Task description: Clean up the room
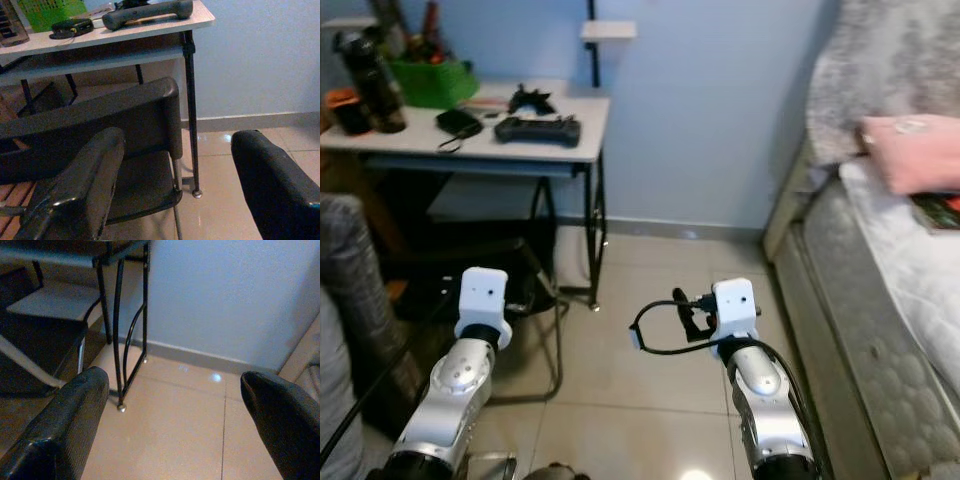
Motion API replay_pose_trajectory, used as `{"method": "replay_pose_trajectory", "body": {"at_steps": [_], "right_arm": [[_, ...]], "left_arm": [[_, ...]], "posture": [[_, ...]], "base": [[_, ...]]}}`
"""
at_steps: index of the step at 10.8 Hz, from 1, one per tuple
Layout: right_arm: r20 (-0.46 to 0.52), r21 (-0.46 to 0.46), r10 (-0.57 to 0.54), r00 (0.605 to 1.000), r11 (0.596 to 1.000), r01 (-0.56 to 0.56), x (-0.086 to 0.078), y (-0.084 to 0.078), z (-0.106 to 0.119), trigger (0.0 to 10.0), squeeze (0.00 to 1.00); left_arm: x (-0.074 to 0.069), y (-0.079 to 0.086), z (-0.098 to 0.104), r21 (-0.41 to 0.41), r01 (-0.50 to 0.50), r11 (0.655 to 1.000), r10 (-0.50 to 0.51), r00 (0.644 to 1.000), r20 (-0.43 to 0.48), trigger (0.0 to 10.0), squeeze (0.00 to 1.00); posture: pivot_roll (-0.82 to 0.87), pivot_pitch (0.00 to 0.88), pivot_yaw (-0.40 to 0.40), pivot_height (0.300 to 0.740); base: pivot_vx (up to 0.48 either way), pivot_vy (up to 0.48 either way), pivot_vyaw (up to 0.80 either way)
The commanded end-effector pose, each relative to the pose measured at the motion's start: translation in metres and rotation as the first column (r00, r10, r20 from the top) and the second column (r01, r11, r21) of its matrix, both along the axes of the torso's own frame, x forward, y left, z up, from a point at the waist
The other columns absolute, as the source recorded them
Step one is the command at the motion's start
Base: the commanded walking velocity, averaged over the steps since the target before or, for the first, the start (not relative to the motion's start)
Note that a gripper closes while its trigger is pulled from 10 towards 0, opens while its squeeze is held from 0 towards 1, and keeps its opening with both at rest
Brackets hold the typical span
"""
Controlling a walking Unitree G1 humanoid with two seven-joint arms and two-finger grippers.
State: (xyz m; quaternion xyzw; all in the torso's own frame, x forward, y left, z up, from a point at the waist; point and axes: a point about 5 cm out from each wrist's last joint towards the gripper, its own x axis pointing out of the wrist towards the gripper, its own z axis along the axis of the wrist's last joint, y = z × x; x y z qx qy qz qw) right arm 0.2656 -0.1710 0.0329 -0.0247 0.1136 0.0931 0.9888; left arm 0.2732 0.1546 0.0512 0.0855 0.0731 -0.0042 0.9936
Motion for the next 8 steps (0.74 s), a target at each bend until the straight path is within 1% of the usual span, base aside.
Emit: {"method": "replay_pose_trajectory", "body": {"at_steps": [1, 2, 3, 4, 5, 6, 7, 8], "right_arm": [[0.042, 0.02, -0.043, 0.998, 0.999, 0.042, -0.006, -0.01, 0.007, 10.0, 0.0], [0.059, 0.01, -0.032, 0.998, 0.999, 0.032, -0.019, -0.015, 0.009, 10.0, 0.0], [0.045, 0.002, -0.026, 0.999, 1.0, 0.026, -0.041, -0.024, 0.006, 10.0, 0.0], [0.019, -0.004, -0.034, 0.999, 0.999, 0.034, -0.055, -0.032, 0.0, 10.0, 0.0], [0.005, -0.026, -0.022, 1.0, 0.999, 0.022, -0.061, -0.036, -0.002, 10.0, 0.0], [0.013, -0.03, -0.001, 1.0, 1.0, 0.001, -0.054, -0.032, 0.0, 10.0, 0.0], [0.019, -0.019, 0.003, 1.0, 1.0, -0.003, -0.048, -0.03, 0.002, 10.0, 0.04], [0.018, -0.022, 0.011, 1.0, 1.0, -0.01, -0.043, -0.028, 0.002, 10.0, 0.09]], "left_arm": [[-0.006, 0.005, 0.012, -0.033, 0.011, 0.999, -0.008, 0.997, 0.08, 10.0, 0.0], [-0.023, 0.009, 0.012, -0.07, 0.031, 0.997, -0.024, 0.995, 0.098, 10.0, 0.0], [-0.048, 0.005, 0.017, -0.18, 0.136, 0.974, -0.112, 0.984, 0.141, 10.0, 0.0], [-0.058, 0.0, 0.024, -0.215, 0.201, 0.956, -0.161, 0.969, 0.189, 10.0, 0.0], [-0.049, 0.004, 0.028, -0.135, 0.07, 0.988, -0.043, 0.98, 0.193, 10.0, 0.0], [-0.04, 0.003, 0.031, -0.124, 0.043, 0.991, -0.018, 0.981, 0.195, 10.0, 0.0], [-0.036, -0.001, 0.035, -0.1, 0.064, 0.993, -0.043, 0.978, 0.203, 10.0, 0.0], [-0.036, 0.001, 0.032, -0.088, 0.055, 0.995, -0.039, 0.983, 0.179, 10.0, 0.0]], "posture": [[0.0, 0.0, 0.008, 0.74], [-0.01, 0.0, 0.004, 0.74], [-0.01, 0.0, -0.006, 0.74], [0.0, 0.0, -0.013, 0.74], [0.0, 0.0, -0.023, 0.74], [0.0, 0.0, -0.025, 0.74], [0.01, 0.0, -0.024, 0.74], [0.01, 0.0, -0.022, 0.74]], "base": [[0.0, 0.0, 0.0], [0.0, 0.0, 0.0], [0.0, 0.0, 0.0], [0.0, 0.0, 0.0], [0.0, 0.0, 0.0], [0.0, 0.0, 0.78], [0.0, 0.0, 0.73], [0.0, 0.0, 0.68]]}}
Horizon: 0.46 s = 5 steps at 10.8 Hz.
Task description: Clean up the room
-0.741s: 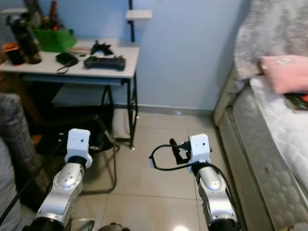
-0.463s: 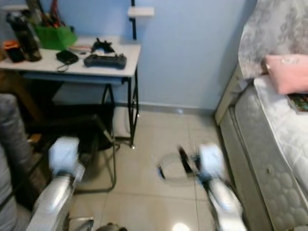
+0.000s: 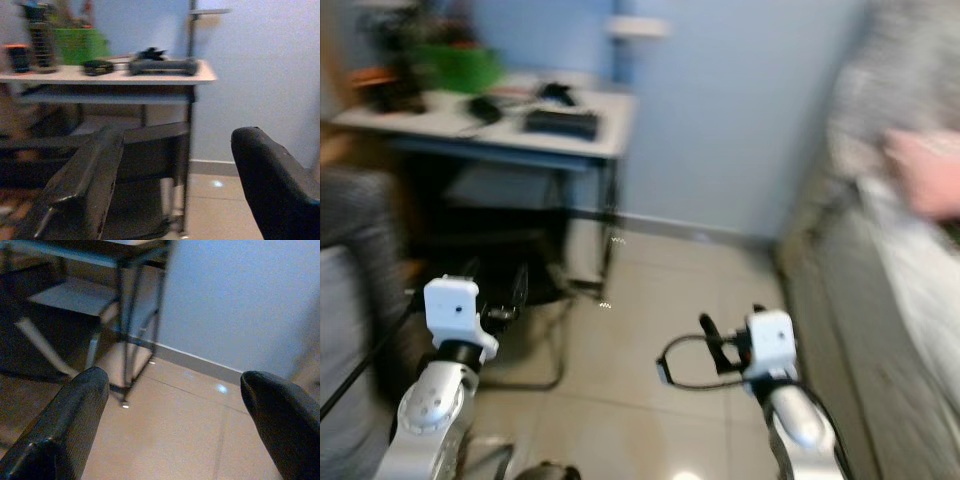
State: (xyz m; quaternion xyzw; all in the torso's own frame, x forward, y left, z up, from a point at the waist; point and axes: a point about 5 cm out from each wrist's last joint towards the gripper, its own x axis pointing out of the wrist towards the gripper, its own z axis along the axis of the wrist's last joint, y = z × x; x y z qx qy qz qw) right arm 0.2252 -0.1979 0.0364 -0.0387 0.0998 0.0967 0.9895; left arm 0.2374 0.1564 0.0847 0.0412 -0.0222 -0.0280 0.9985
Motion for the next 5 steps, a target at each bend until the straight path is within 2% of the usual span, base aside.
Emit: {"method": "replay_pose_trajectory", "body": {"at_steps": [1, 2, 3, 4, 5], "right_arm": [[-0.024, 0.005, 0.014, 1.0, 1.0, -0.014, 0.002, 0.001, -0.004, 10.0, 0.15], [-0.029, 0.006, 0.027, 0.999, 1.0, -0.027, 0.002, 0.003, -0.006, 10.0, 0.2], [-0.044, 0.02, 0.024, 0.999, 1.0, -0.023, 0.002, 0.006, -0.01, 10.0, 0.19], [-0.07, -0.005, 0.026, 0.997, 1.0, -0.027, 0.003, 0.008, -0.015, 10.0, 0.08], [-0.065, 0.0, 0.034, 0.997, 0.999, -0.034, 0.003, 0.01, -0.014, 10.0, 0.0]], "left_arm": [[0.001, 0.001, -0.004, 0.018, -0.014, 1.0, 0.015, 0.999, -0.029, 10.0, 0.0], [0.001, 0.001, -0.003, -0.007, -0.01, 1.0, 0.01, 1.0, -0.026, 10.0, 0.0], [0.002, 0.002, -0.005, -0.011, -0.006, 1.0, 0.006, 0.999, -0.031, 10.0, 0.0], [0.003, 0.005, -0.005, 0.03, -0.019, 0.999, 0.02, 0.999, -0.027, 10.0, 0.0], [0.006, 0.007, -0.003, 0.038, -0.026, 0.999, 0.027, 0.999, -0.023, 10.0, 0.0]], "posture": [[0.01, 0.0, -0.021, 0.74], [0.01, 0.0, -0.019, 0.74], [0.02, 0.0, -0.012, 0.74], [0.02, 0.0, -0.013, 0.74], [0.02, 0.0, -0.011, 0.74]], "base": [[0.0, 0.0, 0.68], [0.0, 0.0, 0.68], [0.0, 0.0, 0.68], [0.0, 0.0, 0.64], [0.0, 0.0, 0.0]]}}
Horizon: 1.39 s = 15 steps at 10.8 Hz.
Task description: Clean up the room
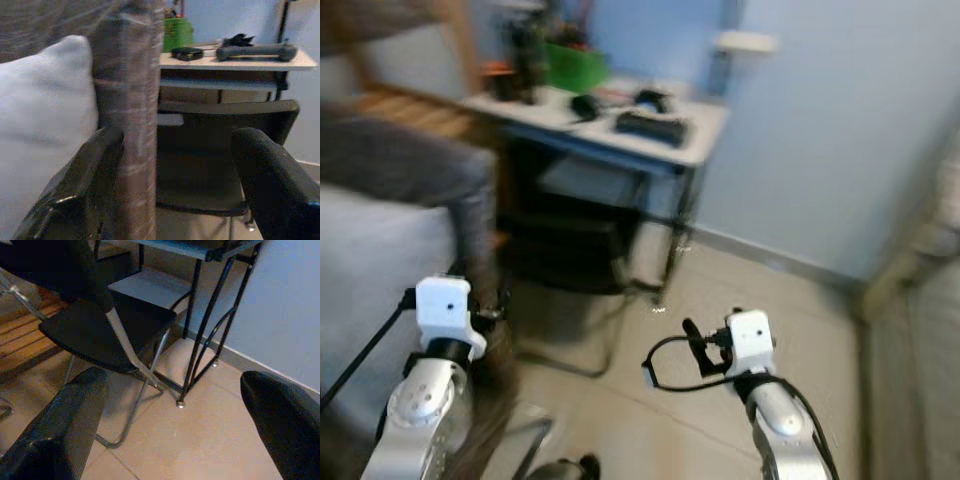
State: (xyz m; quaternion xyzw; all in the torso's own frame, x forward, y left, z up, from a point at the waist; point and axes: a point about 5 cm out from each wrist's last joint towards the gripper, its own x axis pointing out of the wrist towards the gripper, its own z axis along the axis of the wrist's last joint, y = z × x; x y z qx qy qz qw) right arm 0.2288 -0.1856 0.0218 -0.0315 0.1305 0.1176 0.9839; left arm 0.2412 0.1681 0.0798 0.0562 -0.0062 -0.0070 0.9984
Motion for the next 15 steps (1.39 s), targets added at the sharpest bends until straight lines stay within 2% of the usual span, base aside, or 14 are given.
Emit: {"method": "replay_pose_trajectory", "body": {"at_steps": [1, 3, 4, 6, 7, 8, 9, 10, 11, 15], "right_arm": [[0.002, -0.008, -0.009, 1.0, 1.0, 0.009, 0.001, -0.001, 0.0, 10.0, 0.0], [-0.007, 0.006, -0.053, 0.999, 0.999, 0.053, 0.005, -0.002, 0.0, 10.0, 0.0], [0.006, -0.011, -0.047, 0.999, 0.999, 0.047, 0.004, -0.002, 0.002, 10.0, 0.0], [0.064, 0.013, -0.055, 0.996, 0.998, 0.055, 0.006, -0.002, 0.01, 10.0, 0.0], [0.168, 0.091, -0.141, 0.976, 0.988, 0.127, 0.014, -0.008, 0.032, 10.0, 0.0], [0.231, 0.114, -0.166, 0.959, 0.983, 0.142, 0.023, -0.008, 0.05, 10.0, 0.0], [0.273, 0.129, -0.142, 0.951, 0.985, 0.11, 0.03, 0.001, 0.064, 10.0, 0.0], [0.277, 0.149, -0.111, 0.954, 0.986, 0.072, 0.033, 0.011, 0.068, 10.0, 0.0], [0.258, 0.157, -0.098, 0.961, 0.986, 0.058, 0.03, 0.014, 0.064, 10.0, 0.0], [0.238, 0.137, -0.089, 0.967, 0.989, 0.057, 0.03, 0.011, 0.063, 10.0, 0.0]], "left_arm": [[0.005, -0.002, 0.001, 0.011, 0.007, 1.0, -0.007, 1.0, -0.002, 10.0, 0.0], [0.007, -0.001, -0.001, 0.001, 0.002, 1.0, -0.002, 1.0, -0.02, 10.0, 0.0], [0.007, -0.002, -0.003, -0.002, 0.008, 1.0, -0.008, 1.0, -0.025, 10.0, 0.0], [0.006, -0.005, -0.004, 0.006, 0.017, 1.0, -0.017, 1.0, -0.027, 10.0, 0.0], [0.007, -0.009, 0.01, 0.075, 0.035, 0.997, -0.04, 0.997, 0.067, 10.0, 0.0], [0.009, -0.008, 0.025, 0.105, 0.015, 0.994, -0.031, 0.989, 0.147, 10.0, 0.0], [0.013, -0.011, 0.039, 0.101, 0.011, 0.995, -0.031, 0.98, 0.195, 10.0, 0.0], [0.016, -0.012, 0.047, 0.07, -0.004, 0.998, -0.012, 0.976, 0.216, 10.0, 0.0], [0.017, -0.007, 0.045, 0.029, -0.039, 0.999, 0.032, 0.977, 0.209, 10.0, 0.0], [0.017, -0.008, 0.04, 0.011, -0.043, 0.999, 0.04, 0.983, 0.18, 10.0, 0.0]], "posture": [[0.02, 0.0, -0.006, 0.74], [0.02, 0.0, 0.0, 0.74], [0.02, 0.0, 0.0, 0.74], [0.01, 0.0, -0.002, 0.74], [0.01, 0.0, -0.002, 0.74], [0.01, 0.0, -0.001, 0.74], [0.01, 0.0, 0.0, 0.74], [0.02, 0.0, 0.0, 0.74], [0.02, 0.0, -0.002, 0.74], [0.01, 0.0, -0.007, 0.74]], "base": [[0.0, 0.0, 0.0], [0.0, 0.0, 0.0], [0.0, 0.0, 0.0], [0.0, 0.0, 0.0], [0.0, 0.0, 0.0], [0.0, 0.0, 0.0], [0.0, 0.0, 0.0], [0.0, 0.0, 0.0], [0.0, 0.0, 0.0], [0.0, 0.0, 0.0]]}}
